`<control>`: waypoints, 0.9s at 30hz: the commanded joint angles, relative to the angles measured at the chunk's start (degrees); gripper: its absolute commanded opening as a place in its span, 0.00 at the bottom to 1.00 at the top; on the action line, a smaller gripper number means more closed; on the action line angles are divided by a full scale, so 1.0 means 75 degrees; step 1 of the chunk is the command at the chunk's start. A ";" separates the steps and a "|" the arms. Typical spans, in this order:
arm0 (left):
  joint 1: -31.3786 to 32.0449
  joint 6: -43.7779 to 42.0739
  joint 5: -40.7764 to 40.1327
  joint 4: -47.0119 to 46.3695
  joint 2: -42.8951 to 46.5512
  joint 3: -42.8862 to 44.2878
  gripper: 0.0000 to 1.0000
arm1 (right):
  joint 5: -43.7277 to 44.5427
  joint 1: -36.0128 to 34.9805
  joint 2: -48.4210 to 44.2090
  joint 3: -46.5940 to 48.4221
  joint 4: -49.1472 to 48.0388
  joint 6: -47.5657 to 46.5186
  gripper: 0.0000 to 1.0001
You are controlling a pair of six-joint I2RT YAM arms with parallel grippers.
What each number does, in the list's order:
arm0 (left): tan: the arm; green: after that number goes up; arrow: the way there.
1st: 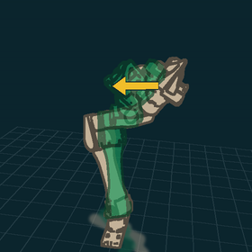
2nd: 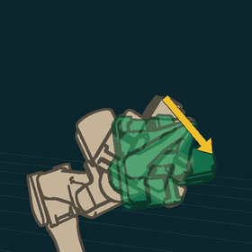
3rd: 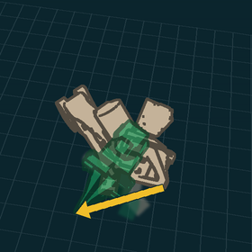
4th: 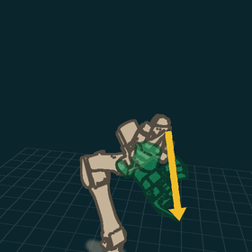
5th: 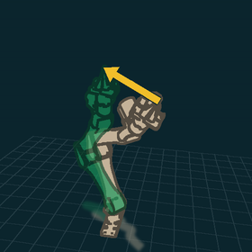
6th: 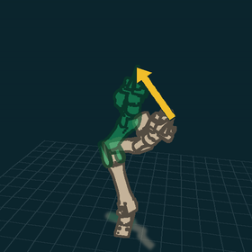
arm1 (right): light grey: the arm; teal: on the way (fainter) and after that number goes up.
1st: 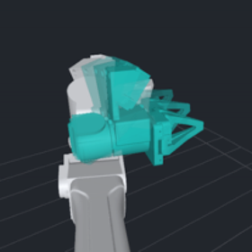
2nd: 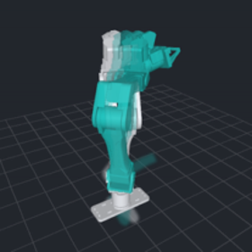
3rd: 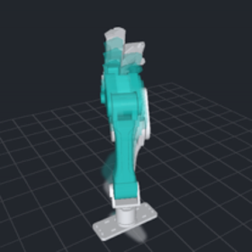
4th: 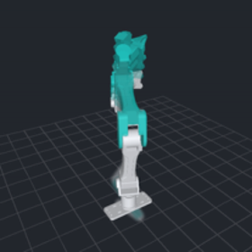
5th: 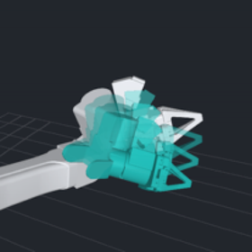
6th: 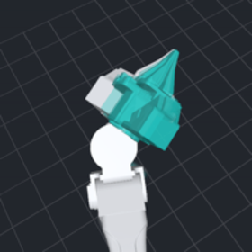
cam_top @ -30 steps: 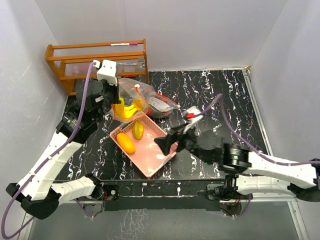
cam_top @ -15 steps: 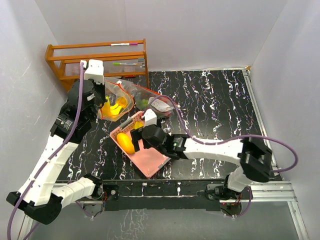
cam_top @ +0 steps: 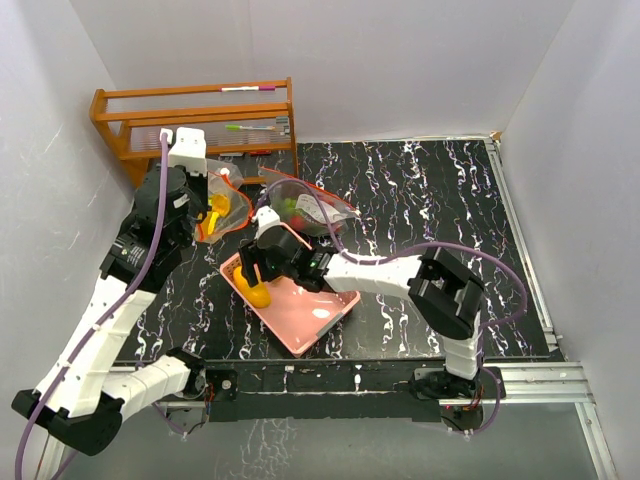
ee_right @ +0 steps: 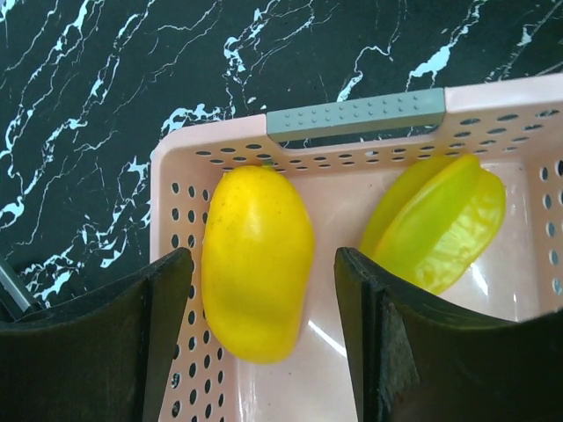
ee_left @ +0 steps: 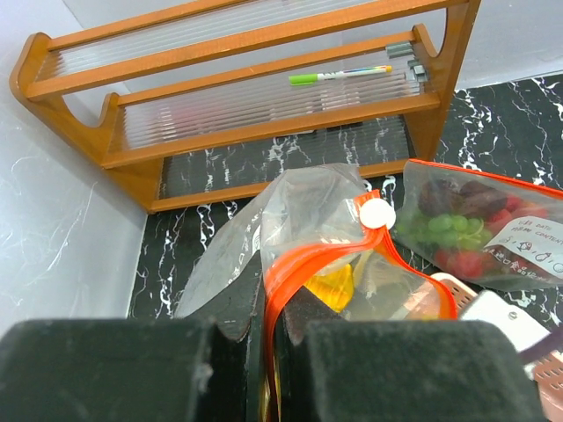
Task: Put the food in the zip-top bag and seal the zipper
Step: Pick up the fake fruit from the bin.
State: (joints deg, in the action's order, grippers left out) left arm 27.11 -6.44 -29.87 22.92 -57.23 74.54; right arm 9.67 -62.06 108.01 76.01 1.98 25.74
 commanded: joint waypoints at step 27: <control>-0.0047 0.0078 0.0177 -0.0130 0.0368 -0.0154 0.00 | -0.0735 0.0082 0.0569 0.0286 0.0632 -0.0314 0.21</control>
State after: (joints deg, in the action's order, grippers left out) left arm 27.11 -6.33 -29.10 23.16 -55.77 72.29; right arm 2.13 -61.39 118.41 79.94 2.87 24.05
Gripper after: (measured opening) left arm 0.007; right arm 0.605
